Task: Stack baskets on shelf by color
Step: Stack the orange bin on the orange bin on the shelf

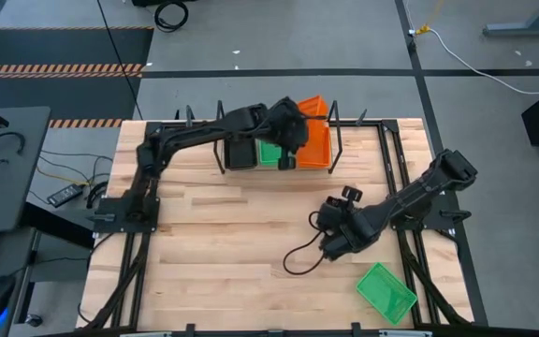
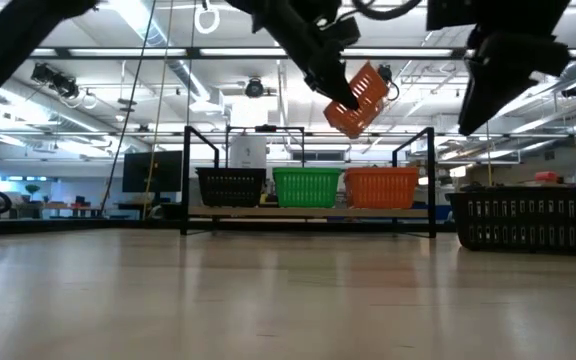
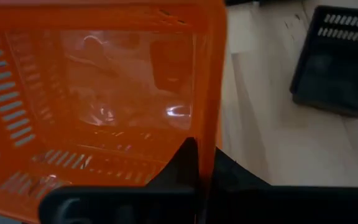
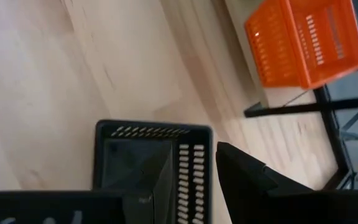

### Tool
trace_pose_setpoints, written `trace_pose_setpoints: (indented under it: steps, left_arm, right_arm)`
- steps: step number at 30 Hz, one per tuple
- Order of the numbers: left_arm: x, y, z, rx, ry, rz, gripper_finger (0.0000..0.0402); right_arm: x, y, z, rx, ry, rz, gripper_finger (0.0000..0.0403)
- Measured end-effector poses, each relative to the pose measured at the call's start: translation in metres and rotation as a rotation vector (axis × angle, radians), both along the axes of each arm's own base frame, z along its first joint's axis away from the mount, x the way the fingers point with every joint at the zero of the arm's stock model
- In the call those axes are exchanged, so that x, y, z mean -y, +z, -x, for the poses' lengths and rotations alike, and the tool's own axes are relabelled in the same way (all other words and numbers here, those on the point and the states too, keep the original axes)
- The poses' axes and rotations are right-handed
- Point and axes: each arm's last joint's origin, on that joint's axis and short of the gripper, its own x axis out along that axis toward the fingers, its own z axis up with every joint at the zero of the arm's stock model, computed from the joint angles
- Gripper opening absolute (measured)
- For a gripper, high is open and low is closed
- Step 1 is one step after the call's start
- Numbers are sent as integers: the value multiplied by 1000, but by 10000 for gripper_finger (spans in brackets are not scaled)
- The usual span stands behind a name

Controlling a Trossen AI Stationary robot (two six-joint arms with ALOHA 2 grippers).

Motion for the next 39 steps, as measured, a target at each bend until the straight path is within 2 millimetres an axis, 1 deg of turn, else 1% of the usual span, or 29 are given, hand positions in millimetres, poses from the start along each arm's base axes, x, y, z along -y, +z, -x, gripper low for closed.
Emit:
trace_pose_setpoints:
  steps: [4,7,12,16,19,21,26,28,34,39]
  left_arm:
    - [-7,-5,-13,-1,-16,-7,1]
    - [-11,-6,-18,7,-4,2,1]
    - [-12,-21,-27,-5,5,19,3]
    - [-17,-31,-29,-28,13,24,2]
    - [-22,-39,-29,-57,28,35,2]
    - [-24,-41,-28,-69,48,50,2]
    - [-27,-46,-32,-57,45,31,4]
    - [-27,-51,-36,-42,39,24,6]
    - [-24,-60,-39,-74,37,40,7]
    - [-18,-59,-41,-69,32,47,8]
  right_arm:
    - [-10,0,7,29,-19,-8,130]
    - [-17,0,10,52,-23,-18,130]
    - [-22,0,14,59,-15,-21,130]
    - [-21,1,16,39,-14,-6,130]
    - [-17,1,16,32,-24,26,130]
    - [-14,2,15,45,-36,47,130]
    - [-8,3,14,43,-56,78,130]
    - [-6,3,13,35,-64,83,130]
    - [-4,3,14,23,-67,90,130]
    - [-4,3,15,11,-66,97,130]
